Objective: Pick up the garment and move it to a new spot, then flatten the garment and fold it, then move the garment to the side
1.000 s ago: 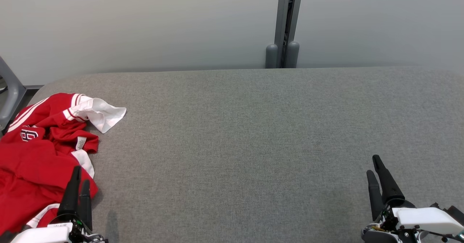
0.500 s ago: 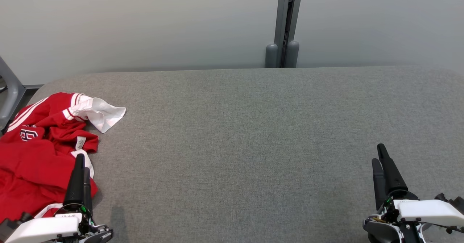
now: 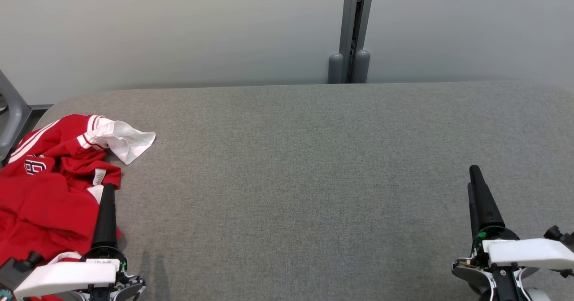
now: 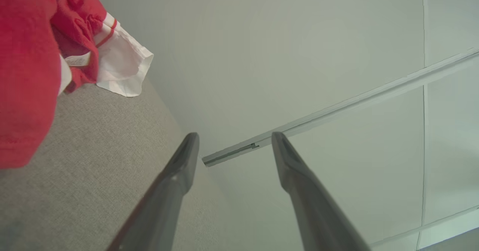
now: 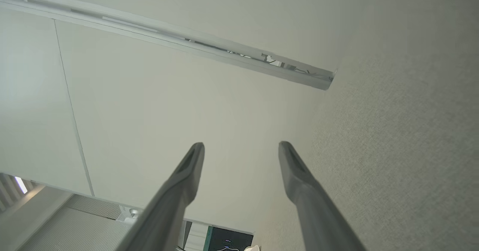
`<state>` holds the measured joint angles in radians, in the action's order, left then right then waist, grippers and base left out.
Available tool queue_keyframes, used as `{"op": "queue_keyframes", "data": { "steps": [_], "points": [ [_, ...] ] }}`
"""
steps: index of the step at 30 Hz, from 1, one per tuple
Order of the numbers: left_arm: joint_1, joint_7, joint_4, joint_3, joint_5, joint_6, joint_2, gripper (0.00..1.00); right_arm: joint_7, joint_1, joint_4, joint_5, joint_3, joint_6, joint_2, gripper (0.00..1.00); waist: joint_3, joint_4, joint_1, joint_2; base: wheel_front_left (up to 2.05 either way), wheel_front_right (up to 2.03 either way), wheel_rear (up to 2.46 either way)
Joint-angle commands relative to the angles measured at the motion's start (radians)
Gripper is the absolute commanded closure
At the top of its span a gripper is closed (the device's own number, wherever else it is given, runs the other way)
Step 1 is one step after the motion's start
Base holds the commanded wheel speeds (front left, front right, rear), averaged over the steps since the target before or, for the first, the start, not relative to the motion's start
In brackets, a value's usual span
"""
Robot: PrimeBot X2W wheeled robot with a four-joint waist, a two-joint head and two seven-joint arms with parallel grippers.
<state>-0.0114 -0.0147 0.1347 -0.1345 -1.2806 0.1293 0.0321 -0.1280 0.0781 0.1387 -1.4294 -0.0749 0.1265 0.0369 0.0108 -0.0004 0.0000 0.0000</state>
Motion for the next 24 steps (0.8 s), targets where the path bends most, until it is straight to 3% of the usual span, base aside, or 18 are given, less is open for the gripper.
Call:
{"op": "queue_keyframes", "data": {
  "steps": [1, 24],
  "points": [
    [-0.034, 0.011, -0.02, 0.004, 0.034, 0.001, 0.013, 0.0, -0.01, 0.028, -0.015, 0.047, 0.006, 0.004, 0.011, 0.0, 0.0, 0.0, 0.0, 0.0, 0.0, 0.0, 0.0],
    [-0.037, 0.11, -0.02, 0.055, 0.453, -0.001, 0.015, 0.0, -0.057, 0.052, -0.043, 0.599, -0.017, 0.005, 0.024, 0.0, 0.003, -0.003, 0.0, 0.0, 0.0, 0.0, 0.0]
  ]
}}
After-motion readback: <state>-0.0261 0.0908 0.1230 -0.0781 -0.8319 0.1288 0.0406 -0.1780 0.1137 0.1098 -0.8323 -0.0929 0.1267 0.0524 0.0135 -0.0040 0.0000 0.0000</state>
